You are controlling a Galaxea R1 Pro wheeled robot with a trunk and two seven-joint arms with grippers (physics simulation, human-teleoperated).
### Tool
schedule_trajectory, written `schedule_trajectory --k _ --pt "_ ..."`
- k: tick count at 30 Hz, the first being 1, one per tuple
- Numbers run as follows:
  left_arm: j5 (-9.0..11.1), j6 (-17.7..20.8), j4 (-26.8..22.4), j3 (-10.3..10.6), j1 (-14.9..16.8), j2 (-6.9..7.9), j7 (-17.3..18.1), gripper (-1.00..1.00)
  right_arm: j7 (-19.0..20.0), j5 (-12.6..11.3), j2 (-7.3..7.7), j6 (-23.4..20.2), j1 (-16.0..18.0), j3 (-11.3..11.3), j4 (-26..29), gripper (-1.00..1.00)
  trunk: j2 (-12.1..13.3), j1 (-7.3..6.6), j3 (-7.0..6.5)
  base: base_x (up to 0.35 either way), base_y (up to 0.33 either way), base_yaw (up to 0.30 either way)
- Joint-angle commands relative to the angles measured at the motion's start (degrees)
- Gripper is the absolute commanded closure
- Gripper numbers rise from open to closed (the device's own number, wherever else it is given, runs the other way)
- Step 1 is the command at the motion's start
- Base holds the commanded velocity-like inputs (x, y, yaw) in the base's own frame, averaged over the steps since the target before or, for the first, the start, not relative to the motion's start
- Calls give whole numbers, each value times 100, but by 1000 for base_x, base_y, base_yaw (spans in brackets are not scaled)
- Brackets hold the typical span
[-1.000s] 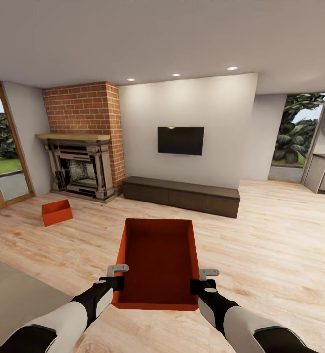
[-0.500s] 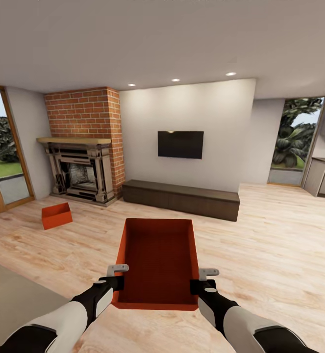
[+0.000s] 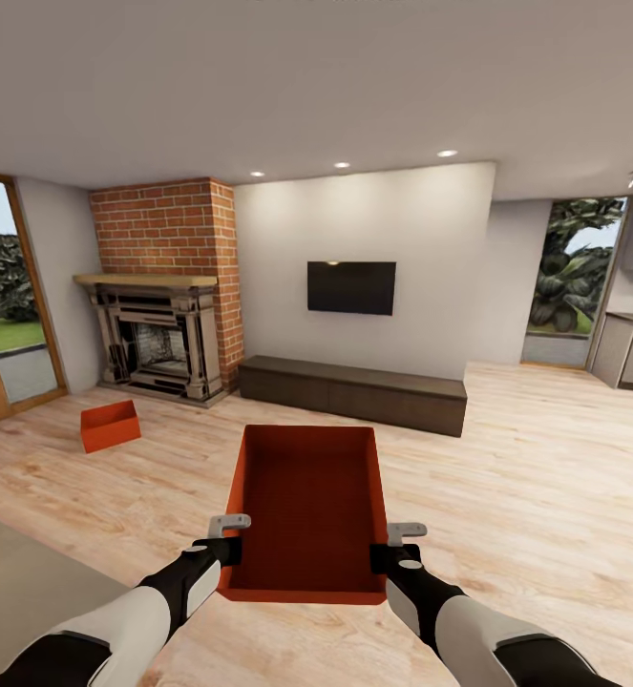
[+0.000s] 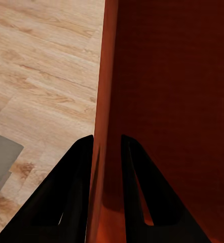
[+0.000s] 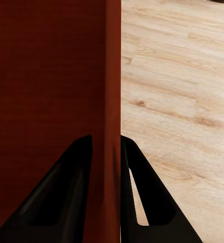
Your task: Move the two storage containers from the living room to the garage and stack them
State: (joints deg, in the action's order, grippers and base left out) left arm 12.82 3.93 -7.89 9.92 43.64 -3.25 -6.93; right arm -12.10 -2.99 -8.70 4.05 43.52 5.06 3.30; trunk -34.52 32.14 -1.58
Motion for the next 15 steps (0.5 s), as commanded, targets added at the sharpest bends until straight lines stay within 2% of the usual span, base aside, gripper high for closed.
schedule_trajectory --k 1,15 --pt "-85 -51 -28 -149 4 0 -89 100 -57 -114 4 25 -1 54 -29 100 -3 1 -1 0 0 0" --pt "-74 -51 -36 -149 4 0 -89 100 -58 -114 0 9 -1 57 -27 100 -3 1 -5 0 0 0"
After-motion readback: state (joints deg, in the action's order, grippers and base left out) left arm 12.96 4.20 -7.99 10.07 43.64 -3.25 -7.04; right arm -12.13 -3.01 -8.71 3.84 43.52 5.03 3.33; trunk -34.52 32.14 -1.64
